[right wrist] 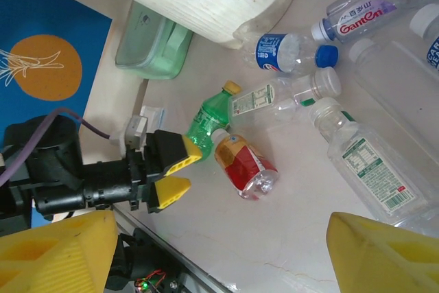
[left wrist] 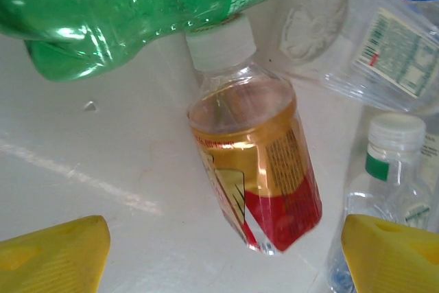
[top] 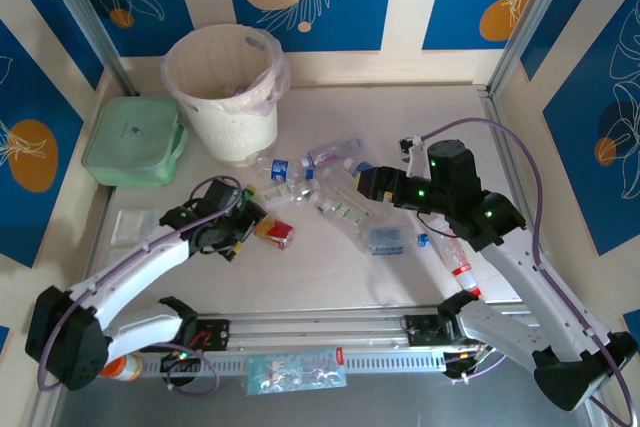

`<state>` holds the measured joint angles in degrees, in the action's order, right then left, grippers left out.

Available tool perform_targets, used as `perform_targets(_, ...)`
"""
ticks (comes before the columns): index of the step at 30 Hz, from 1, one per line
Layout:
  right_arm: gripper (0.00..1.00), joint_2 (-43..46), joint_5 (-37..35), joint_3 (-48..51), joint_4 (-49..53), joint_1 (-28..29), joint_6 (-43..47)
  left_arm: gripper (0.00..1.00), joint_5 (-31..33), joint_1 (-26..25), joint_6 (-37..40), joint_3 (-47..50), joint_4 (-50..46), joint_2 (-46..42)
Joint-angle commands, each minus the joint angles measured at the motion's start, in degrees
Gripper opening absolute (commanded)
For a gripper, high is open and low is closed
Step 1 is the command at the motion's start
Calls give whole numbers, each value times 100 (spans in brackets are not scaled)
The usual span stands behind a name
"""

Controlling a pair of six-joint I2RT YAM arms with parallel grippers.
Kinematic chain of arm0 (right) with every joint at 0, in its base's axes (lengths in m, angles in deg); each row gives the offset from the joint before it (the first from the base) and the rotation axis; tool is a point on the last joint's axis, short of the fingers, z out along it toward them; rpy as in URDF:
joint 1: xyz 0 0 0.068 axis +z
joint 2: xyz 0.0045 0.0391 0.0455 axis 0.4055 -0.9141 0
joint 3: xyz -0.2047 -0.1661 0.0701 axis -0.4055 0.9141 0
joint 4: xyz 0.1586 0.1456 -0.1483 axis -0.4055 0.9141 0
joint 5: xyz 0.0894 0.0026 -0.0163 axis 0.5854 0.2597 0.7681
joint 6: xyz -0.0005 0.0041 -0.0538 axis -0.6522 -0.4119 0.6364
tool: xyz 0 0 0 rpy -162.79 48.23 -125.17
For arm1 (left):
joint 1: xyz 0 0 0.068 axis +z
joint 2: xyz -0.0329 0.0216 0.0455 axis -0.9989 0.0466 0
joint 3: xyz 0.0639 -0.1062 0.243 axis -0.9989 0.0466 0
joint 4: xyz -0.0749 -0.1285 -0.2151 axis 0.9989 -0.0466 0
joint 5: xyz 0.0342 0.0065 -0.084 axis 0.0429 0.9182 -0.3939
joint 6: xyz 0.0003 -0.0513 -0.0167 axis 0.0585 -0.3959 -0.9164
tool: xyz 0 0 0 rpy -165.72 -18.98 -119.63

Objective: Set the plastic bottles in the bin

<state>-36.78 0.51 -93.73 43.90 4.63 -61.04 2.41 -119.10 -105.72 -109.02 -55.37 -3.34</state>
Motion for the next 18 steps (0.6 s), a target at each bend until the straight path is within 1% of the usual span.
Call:
perform_targets(1, 80, 145, -148, 97, 85, 45, 8, 87, 86, -74, -599, 28, 652, 373)
perform_targets(7, 80, 138, -127, 158, 18, 45, -5, 87, 206, -106, -564, -208, 924, 1220)
perform_targets(11, 80, 138, -132, 241, -31, 36, -22, 88, 340, -131, -602, -302, 802, 1532)
perform_targets(14, 80, 138, -122, 318, -81, 37, -34, 87, 283, -187, -581, -259, 1008, 1685)
perform_targets(18, 80, 110, -131, 404, -142, 31, -27, 82, 81, -232, -551, -182, 1369, 1953)
